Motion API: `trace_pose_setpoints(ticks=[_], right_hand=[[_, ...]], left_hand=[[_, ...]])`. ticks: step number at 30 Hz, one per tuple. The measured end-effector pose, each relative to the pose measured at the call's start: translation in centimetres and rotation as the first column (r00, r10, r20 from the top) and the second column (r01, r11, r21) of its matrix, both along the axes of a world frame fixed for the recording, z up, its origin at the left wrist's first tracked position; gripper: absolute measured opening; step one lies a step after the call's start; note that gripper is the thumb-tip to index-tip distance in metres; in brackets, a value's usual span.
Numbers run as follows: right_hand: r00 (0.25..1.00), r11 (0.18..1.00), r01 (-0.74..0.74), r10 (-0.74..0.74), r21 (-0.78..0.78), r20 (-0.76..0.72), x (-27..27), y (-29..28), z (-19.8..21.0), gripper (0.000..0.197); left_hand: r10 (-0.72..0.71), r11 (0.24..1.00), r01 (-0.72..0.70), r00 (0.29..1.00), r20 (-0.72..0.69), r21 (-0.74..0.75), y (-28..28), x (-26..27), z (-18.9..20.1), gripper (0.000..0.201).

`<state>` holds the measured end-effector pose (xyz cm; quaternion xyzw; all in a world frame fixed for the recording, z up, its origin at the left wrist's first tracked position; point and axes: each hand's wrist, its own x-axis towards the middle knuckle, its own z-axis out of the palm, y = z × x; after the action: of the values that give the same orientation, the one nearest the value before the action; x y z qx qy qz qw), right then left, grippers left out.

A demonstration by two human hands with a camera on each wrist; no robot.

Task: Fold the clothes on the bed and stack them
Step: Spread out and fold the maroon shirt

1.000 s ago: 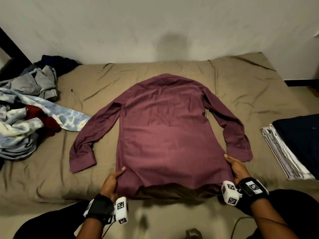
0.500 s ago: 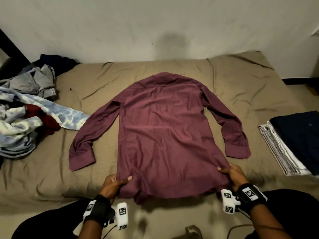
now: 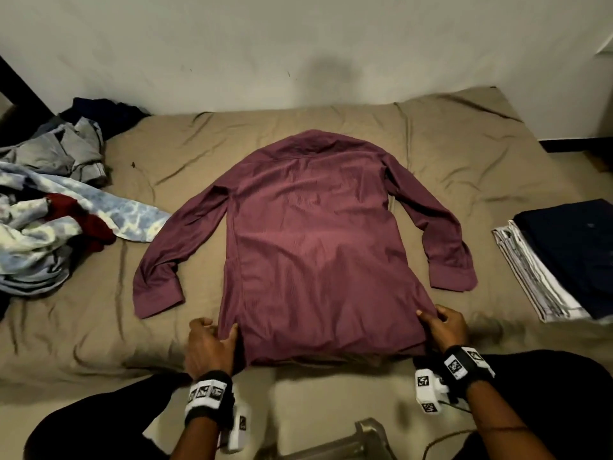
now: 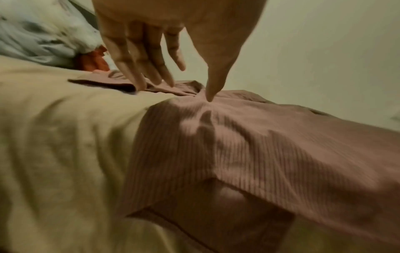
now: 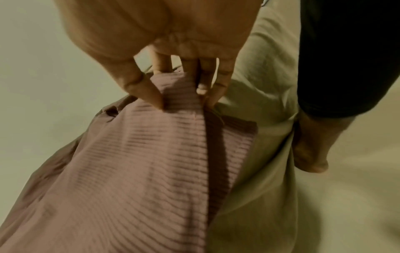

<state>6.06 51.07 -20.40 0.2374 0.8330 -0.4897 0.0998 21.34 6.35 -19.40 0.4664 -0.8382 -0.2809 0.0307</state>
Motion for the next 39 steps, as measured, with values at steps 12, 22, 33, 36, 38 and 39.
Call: trace_pose_setpoints(ticks=[12, 22, 33, 36, 38, 39], right_hand=[[0.883, 0.838, -0.427, 0.467, 0.340, -0.043, 1.4, -0.8, -1.7, 0.083], [0.791, 0.730, -0.529, 0.609, 0.432, -0.061, 1.2, -0.4, -0.5, 0.072], [0.889, 0.881, -0.414, 0.445, 0.230, -0.105, 2.3, -0.4, 1.1, 0.037], [0.850, 0.715, -0.473, 0.524, 0.514, 0.053, 2.6, -1.2, 0.2, 0.066], [0.864, 0.668, -0.431, 0.500, 0.607, 0.064, 2.3, -1.4, 0.0, 0.059], [0.863, 0.674, -0.421, 0.503, 0.607, 0.040, 2.1, -1.5, 0.0, 0.049]], left_hand=[[0.122, 0.921, -0.060, 0.983, -0.138, 0.386, 0.7, -1.7, -2.1, 0.026], [0.391, 0.708, -0.097, 0.879, -0.273, 0.700, -3.4, 0.1, -1.4, 0.023], [0.218, 0.683, 0.025, 0.947, -0.237, 0.730, -2.3, 0.9, -1.4, 0.024], [0.231, 0.701, 0.015, 0.941, -0.246, 0.713, -1.9, 0.8, -2.1, 0.032], [0.233, 0.707, 0.017, 0.938, -0.256, 0.707, -2.2, 0.8, -2.2, 0.027], [0.235, 0.705, 0.020, 0.936, -0.261, 0.709, -2.3, 0.9, -2.3, 0.022]])
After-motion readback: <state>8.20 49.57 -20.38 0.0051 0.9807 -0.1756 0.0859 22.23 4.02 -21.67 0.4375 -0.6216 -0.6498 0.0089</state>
